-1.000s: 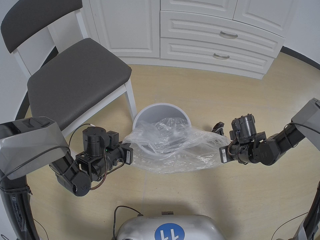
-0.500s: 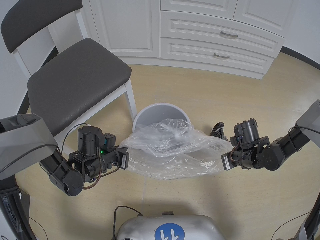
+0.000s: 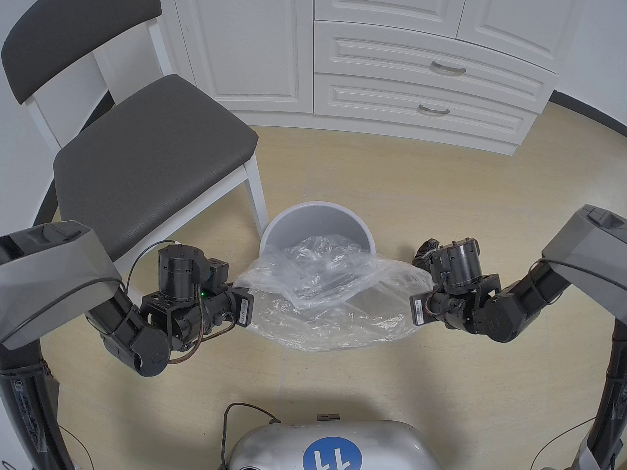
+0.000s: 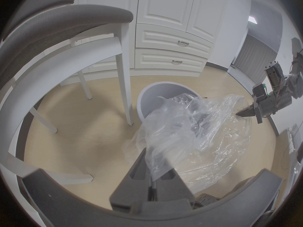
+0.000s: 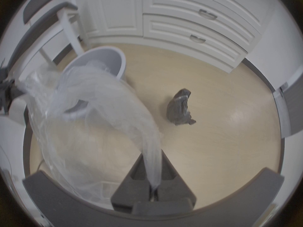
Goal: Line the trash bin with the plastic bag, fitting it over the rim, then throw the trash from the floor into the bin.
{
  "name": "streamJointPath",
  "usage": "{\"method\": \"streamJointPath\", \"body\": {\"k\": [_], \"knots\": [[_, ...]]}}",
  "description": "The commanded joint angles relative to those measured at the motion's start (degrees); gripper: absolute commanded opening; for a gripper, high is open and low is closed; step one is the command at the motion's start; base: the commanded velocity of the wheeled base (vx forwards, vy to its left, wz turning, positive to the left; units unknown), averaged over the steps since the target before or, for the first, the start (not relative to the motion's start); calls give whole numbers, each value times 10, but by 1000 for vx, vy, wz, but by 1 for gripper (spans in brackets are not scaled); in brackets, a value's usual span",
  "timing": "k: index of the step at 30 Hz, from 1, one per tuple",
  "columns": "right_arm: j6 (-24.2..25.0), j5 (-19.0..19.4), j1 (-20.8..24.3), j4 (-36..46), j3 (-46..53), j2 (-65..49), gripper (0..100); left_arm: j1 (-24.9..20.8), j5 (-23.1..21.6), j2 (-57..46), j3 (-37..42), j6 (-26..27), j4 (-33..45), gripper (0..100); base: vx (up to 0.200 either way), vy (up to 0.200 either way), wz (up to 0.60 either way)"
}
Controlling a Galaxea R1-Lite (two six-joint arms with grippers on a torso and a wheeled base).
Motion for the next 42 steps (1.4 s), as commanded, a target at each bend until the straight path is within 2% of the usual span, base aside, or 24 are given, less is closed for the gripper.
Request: {"method": "streamJointPath", "body": {"k": [1,7,11,17,21,23,26,37,42], "knots": [[42,-31,12,-67,-56,85,0,16,8,37,-37,-2,0,0,0,0,0],[75,-39,17,-133,-99,115,0,17,80,67,-90,-13,-6,0,0,0,0],[88,-58,11,-132,-123,122,0,16,94,79,-118,-35,-6,0,0,0,0],[81,-59,-1,-128,-118,124,0,15,105,90,-136,-49,-7,0,0,0,0],[64,-61,-14,-129,-114,126,0,15,106,89,-134,-49,-9,0,0,0,0],[20,-71,-34,-136,-101,129,0,17,107,86,-131,-48,-9,0,0,0,0],[-8,-83,-41,-154,-87,129,0,20,107,84,-130,-47,-9,0,0,0,0],[-43,-83,-35,-190,-57,150,0,22,119,89,-127,-42,-9,0,0,0,0],[-49,-83,-21,-246,-36,148,0,21,119,84,-126,-43,-10,0,0,0,0]]}}
